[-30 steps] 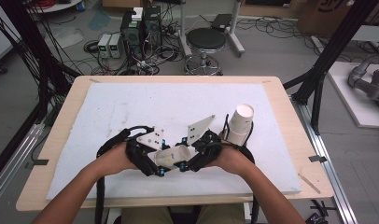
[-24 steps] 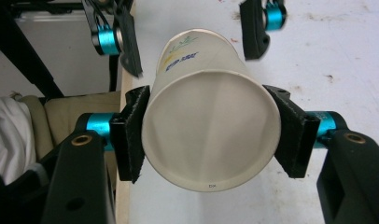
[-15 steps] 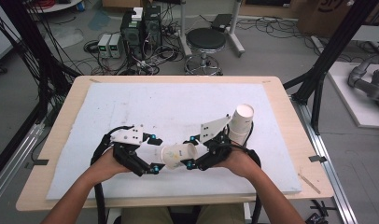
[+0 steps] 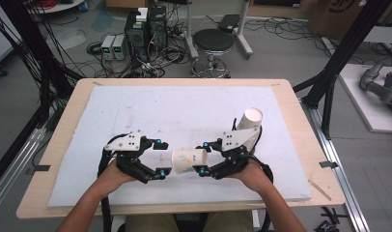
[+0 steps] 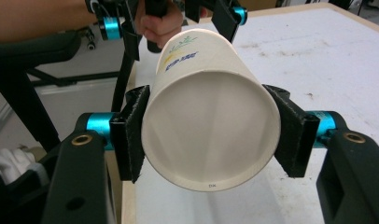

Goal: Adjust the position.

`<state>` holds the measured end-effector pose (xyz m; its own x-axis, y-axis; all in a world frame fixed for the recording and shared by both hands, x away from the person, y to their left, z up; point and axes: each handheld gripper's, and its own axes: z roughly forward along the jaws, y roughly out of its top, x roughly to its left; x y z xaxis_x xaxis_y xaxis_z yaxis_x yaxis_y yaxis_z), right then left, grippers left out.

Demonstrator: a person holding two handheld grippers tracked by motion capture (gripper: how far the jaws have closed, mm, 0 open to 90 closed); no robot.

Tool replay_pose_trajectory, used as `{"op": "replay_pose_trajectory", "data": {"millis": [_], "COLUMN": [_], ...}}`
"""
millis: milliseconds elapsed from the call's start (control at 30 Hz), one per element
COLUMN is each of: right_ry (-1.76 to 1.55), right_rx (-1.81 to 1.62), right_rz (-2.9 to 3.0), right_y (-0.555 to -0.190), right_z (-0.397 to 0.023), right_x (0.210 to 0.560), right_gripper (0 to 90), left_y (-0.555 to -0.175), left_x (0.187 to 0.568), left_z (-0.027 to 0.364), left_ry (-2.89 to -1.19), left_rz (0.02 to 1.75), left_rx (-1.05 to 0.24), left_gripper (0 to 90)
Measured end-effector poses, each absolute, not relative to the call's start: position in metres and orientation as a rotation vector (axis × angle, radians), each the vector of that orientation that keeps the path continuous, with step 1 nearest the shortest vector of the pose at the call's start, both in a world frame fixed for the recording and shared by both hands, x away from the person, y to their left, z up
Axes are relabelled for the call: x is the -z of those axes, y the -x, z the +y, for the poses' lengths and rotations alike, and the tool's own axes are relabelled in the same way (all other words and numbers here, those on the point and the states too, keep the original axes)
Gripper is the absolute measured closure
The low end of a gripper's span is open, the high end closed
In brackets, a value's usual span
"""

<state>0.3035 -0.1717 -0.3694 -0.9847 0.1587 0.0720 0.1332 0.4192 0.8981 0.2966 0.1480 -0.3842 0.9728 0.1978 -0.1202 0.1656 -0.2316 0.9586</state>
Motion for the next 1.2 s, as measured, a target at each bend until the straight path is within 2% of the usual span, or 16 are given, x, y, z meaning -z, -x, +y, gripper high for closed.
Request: {"op": "replay_pose_trajectory", "data": {"millis": [500,700,1033,1067,1200], "right_ry": [-0.27,-0.287,-0.3,-0.304,-0.368], "right_rx": [-1.841,-1.896,-1.855,-1.854,-1.821], "right_rz": [2.605,2.617,2.667,2.663,2.665], "right_y": [-0.305,-0.307,-0.308,-0.308,-0.308], "right_z": [-0.176,-0.175,-0.172,-0.171,-0.169], "right_x": [0.375,0.376,0.377,0.376,0.374], "right_gripper": [37.4,37.5,36.9,36.3,20.3], "left_y": [-0.296,-0.297,-0.298,-0.298,-0.299], "left_x": [0.39,0.391,0.387,0.386,0.383], "left_z": [0.129,0.13,0.136,0.137,0.14], "left_ry": [-1.766,-1.735,-1.758,-1.76,-1.781], "left_rz": [0.209,0.188,0.185,0.184,0.195], "left_rx": [0.001,-0.002,0.021,0.023,0.02], "left_gripper": [17.6,27.9,38.8,39.5,40.4]}}
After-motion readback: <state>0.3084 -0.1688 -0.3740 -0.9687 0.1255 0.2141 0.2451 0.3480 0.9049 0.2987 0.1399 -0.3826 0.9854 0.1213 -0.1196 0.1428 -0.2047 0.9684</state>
